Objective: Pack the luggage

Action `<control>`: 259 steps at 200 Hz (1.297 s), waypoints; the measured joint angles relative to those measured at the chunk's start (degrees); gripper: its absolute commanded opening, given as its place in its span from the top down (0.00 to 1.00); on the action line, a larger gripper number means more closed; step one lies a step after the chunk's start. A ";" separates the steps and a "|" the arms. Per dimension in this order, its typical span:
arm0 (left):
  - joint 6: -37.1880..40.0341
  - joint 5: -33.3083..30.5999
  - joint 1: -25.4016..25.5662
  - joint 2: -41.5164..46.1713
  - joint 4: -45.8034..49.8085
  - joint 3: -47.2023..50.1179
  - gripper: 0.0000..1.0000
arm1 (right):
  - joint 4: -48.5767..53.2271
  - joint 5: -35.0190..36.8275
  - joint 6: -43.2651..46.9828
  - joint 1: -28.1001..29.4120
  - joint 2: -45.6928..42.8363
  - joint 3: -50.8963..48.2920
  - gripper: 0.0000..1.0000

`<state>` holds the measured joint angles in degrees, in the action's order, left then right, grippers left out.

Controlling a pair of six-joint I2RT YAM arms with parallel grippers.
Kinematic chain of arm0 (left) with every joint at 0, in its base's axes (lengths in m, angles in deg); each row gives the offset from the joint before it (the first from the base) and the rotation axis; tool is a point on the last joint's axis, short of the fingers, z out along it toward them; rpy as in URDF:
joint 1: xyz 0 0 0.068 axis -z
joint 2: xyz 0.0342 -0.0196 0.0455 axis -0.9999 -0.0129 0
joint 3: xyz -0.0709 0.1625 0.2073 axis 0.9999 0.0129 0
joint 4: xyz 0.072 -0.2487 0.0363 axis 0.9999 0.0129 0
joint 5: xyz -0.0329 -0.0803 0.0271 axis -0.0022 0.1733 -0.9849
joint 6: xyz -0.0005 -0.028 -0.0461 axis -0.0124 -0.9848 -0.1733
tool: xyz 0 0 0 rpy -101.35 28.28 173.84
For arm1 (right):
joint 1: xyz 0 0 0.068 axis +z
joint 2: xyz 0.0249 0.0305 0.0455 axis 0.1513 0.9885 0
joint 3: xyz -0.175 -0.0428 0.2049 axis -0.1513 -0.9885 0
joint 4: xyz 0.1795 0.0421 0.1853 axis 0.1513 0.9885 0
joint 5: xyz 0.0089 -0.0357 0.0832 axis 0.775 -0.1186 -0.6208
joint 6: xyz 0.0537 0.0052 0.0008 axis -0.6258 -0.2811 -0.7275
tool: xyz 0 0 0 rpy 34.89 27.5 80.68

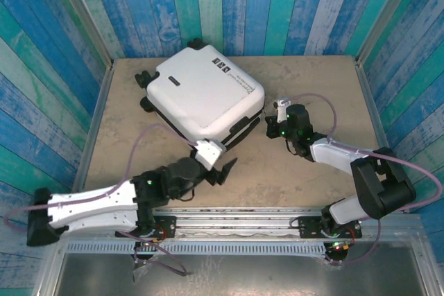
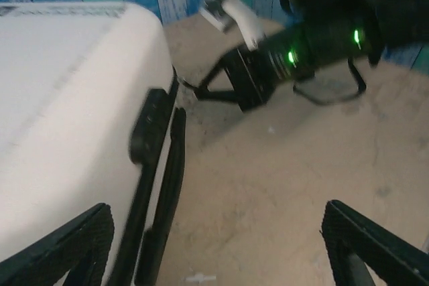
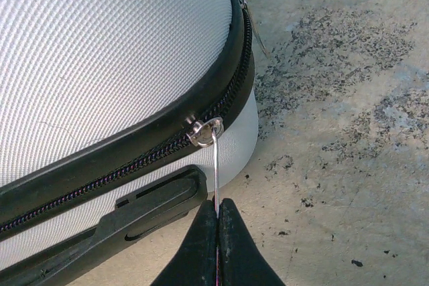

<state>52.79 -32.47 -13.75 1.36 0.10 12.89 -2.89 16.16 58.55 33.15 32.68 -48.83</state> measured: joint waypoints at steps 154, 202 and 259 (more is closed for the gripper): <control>-19.74 -17.35 -5.49 -58.07 23.21 -33.90 0.08 | 4.00 -3.34 1.75 -1.62 -0.04 2.23 1.00; -19.02 -21.20 -5.49 -63.78 26.84 -39.39 0.07 | 5.16 -3.63 2.03 -1.77 0.13 2.89 1.00; -17.40 -21.14 -7.52 -66.71 28.00 -42.10 0.20 | 6.93 -3.85 2.86 -1.92 0.35 4.07 1.00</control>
<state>35.39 -53.60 -21.27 -65.34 28.10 -29.21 4.03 12.31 61.41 31.23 33.03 -44.76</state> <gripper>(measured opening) 0.846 0.042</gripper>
